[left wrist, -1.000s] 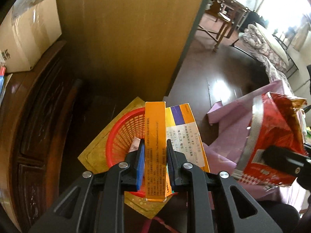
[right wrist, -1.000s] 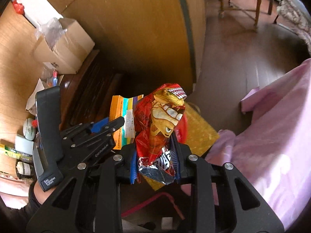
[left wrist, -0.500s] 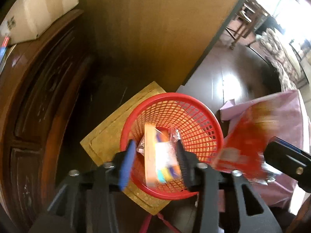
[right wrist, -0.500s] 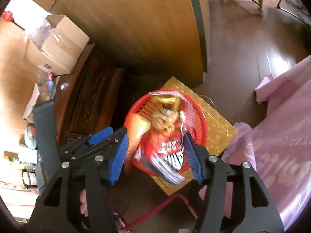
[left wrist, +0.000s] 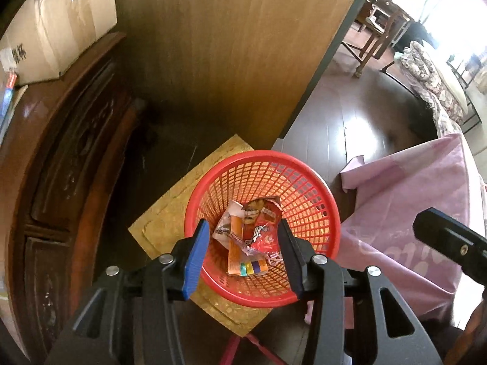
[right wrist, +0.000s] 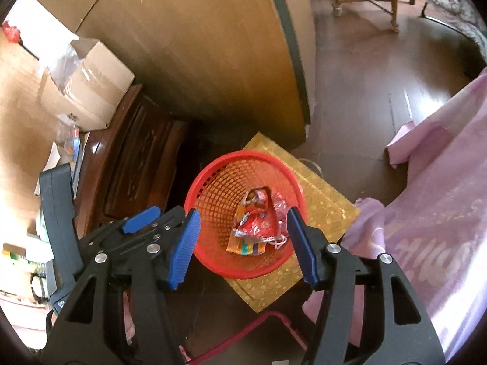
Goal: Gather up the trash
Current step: 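Move both tools back to the table, then grasp the walnut shell with the right tool while the left tool grasps the white medicine box, then lift the white medicine box with the left tool while the right tool holds the walnut shell, then carry the box and walnut shell over the red wastebasket and open both tools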
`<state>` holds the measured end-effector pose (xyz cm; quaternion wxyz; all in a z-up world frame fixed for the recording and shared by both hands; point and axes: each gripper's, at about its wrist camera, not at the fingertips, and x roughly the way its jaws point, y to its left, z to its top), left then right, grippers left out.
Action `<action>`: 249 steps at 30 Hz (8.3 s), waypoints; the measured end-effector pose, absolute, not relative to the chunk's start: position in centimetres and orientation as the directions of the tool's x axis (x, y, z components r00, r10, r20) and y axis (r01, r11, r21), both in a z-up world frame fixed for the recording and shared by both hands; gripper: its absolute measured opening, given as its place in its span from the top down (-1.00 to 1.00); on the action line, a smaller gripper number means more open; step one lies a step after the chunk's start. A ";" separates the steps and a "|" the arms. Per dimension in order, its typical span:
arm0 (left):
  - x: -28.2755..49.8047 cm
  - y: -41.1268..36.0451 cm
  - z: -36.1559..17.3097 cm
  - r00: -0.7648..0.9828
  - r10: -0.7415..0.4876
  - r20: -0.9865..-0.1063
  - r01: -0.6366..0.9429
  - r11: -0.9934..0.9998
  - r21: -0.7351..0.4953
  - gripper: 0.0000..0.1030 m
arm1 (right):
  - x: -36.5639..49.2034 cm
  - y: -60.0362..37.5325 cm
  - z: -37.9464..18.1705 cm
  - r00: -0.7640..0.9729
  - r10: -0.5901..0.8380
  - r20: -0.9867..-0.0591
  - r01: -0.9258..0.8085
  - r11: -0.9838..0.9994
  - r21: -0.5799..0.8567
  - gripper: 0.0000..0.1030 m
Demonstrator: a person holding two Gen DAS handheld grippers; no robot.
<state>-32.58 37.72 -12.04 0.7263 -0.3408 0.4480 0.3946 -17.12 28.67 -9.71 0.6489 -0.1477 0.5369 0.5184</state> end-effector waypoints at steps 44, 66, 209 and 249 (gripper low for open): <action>-0.4 12.8 -1.5 0.564 0.182 -0.806 -0.476 0.869 -0.137 -0.79 | 6.9 -11.2 -3.6 0.493 0.533 -0.688 -0.404 0.840 0.362 -0.45; 10.7 6.8 -5.9 0.544 0.089 -0.834 -0.477 0.851 -0.220 -0.79 | 12.6 -17.8 -6.0 0.593 0.386 -0.707 -0.222 0.922 0.317 -0.50; 4.1 8.1 -7.2 0.513 0.094 -0.853 -0.304 0.949 -0.078 0.10 | 7.3 -10.2 -8.2 0.460 0.333 -0.823 -0.375 0.913 0.160 0.36; -29.4 33.8 -6.6 0.377 0.325 -0.867 -0.781 0.614 -0.110 0.09 | -17.3 24.1 -4.2 -0.036 0.546 -0.837 -0.892 0.361 0.273 0.36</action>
